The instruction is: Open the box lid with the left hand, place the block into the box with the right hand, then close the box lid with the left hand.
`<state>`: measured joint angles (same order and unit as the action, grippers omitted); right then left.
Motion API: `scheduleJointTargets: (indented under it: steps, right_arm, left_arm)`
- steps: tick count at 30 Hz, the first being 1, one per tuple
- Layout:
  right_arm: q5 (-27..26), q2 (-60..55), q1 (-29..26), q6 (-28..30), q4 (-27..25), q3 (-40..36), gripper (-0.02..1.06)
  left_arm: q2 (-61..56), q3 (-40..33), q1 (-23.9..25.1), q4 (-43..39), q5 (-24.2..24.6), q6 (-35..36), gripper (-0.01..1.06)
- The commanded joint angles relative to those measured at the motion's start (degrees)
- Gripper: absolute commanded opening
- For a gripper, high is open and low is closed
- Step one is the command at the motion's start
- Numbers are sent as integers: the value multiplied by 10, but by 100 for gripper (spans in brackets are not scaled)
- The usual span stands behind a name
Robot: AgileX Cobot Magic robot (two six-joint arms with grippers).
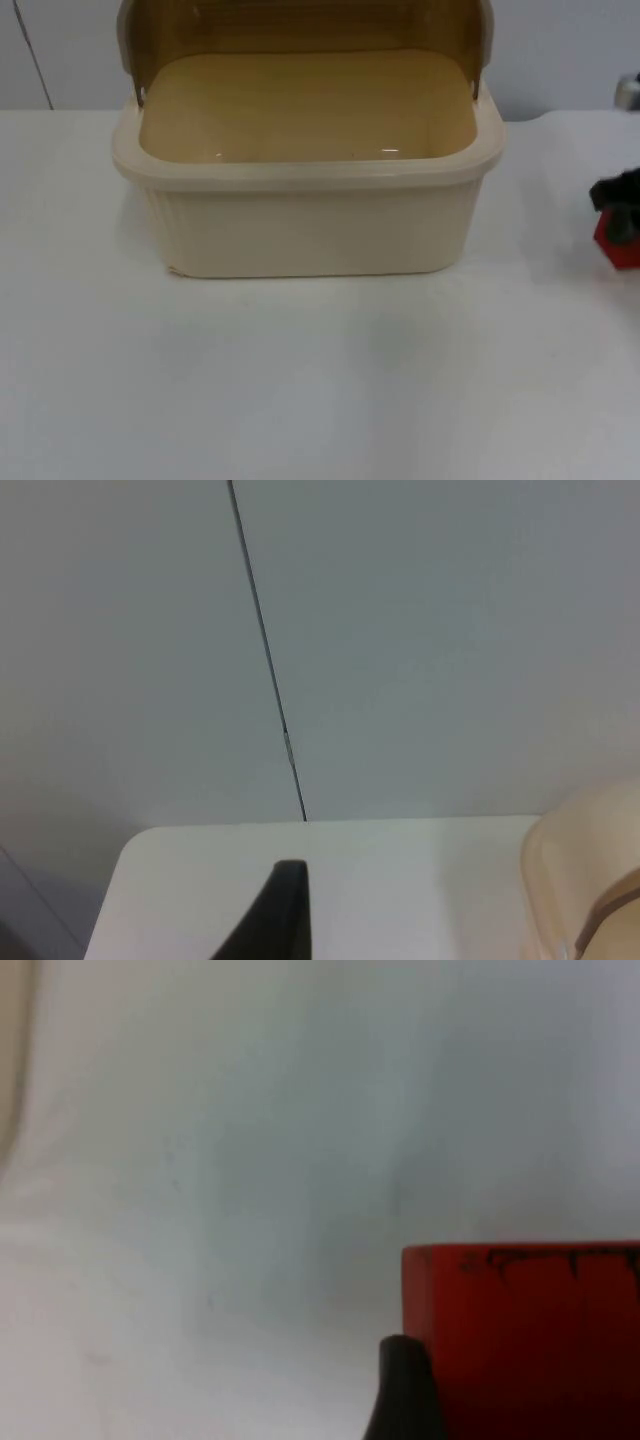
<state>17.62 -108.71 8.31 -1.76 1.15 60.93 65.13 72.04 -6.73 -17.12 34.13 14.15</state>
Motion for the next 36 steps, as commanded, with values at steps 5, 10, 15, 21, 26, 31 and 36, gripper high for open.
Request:
scheduleJointTargets:
  steps: [5,10,15,21,26,31,36]
  right_arm:
    - [-9,113,3,12,3,1,14]
    - [-16,215,3,12,32,1,14]
    - [-16,316,3,14,51,1,14]
    - [59,424,3,27,46,1,14]
    - [149,495,3,27,46,-2,14]
    - [148,536,33,57,38,-35,14]
    - [108,529,113,77,3,-56,14]
  left_arm:
    - [1,3,1,-3,-4,2,105]
    - [1,3,1,-3,-4,2,105]
    - [1,3,1,-3,-4,2,105]
    - [1,3,1,-3,-4,2,105]
    - [1,3,1,-3,-4,2,105]
    - [1,3,1,-3,-4,2,105]
    - [1,3,1,-1,-4,2,105]
